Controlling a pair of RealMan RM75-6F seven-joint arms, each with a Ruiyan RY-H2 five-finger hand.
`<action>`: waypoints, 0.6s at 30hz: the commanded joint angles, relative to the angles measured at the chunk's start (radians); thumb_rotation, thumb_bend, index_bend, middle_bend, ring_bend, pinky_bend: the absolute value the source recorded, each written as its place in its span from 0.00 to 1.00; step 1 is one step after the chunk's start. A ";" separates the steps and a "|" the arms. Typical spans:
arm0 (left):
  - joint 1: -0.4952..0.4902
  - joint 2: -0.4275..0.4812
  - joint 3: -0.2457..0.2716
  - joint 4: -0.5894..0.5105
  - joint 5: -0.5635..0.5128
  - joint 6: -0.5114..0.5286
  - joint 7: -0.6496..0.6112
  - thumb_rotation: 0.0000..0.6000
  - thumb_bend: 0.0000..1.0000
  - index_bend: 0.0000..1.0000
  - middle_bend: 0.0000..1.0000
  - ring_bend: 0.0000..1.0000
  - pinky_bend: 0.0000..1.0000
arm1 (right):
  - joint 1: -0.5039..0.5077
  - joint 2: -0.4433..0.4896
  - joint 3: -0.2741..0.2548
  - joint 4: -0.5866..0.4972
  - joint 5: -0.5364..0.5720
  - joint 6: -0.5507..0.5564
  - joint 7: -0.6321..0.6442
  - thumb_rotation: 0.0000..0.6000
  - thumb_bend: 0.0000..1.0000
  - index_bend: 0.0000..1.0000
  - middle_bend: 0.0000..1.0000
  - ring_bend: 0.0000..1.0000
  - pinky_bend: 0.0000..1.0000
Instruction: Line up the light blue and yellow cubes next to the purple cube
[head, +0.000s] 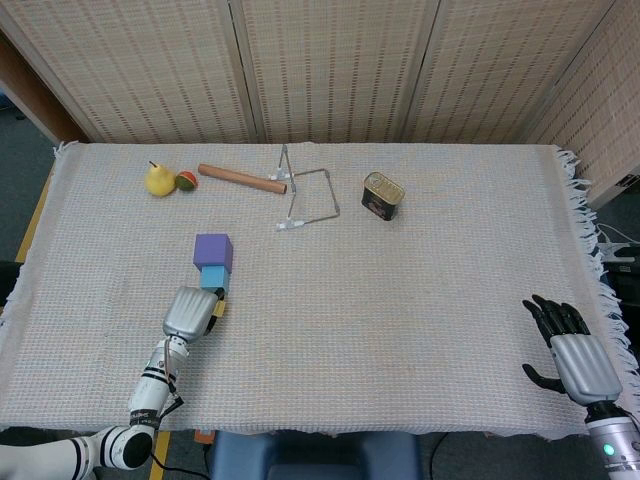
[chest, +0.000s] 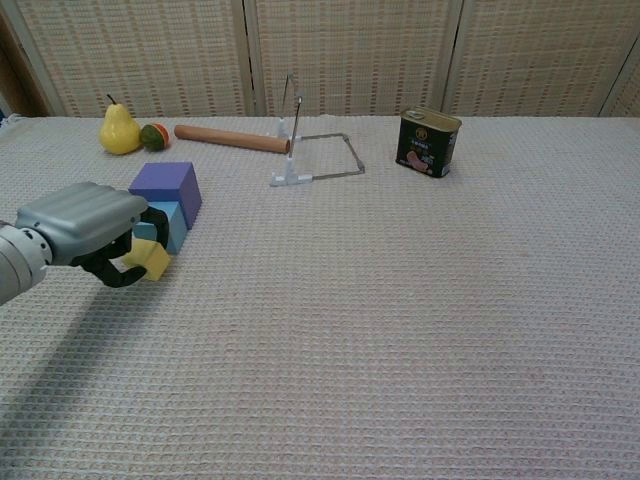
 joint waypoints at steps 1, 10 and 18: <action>-0.002 -0.003 0.001 0.002 -0.002 0.000 -0.002 1.00 0.39 0.47 1.00 1.00 1.00 | 0.000 0.000 0.000 -0.001 0.000 0.001 0.000 1.00 0.01 0.00 0.00 0.00 0.00; -0.010 0.008 0.008 -0.011 -0.036 -0.018 0.009 1.00 0.39 0.28 1.00 1.00 1.00 | -0.003 0.003 -0.002 -0.002 -0.004 0.005 0.001 1.00 0.01 0.00 0.00 0.00 0.00; 0.001 0.030 0.031 -0.057 0.018 0.016 -0.020 1.00 0.39 0.21 1.00 1.00 1.00 | -0.003 0.005 -0.004 -0.006 -0.004 0.003 -0.002 1.00 0.01 0.00 0.00 0.00 0.00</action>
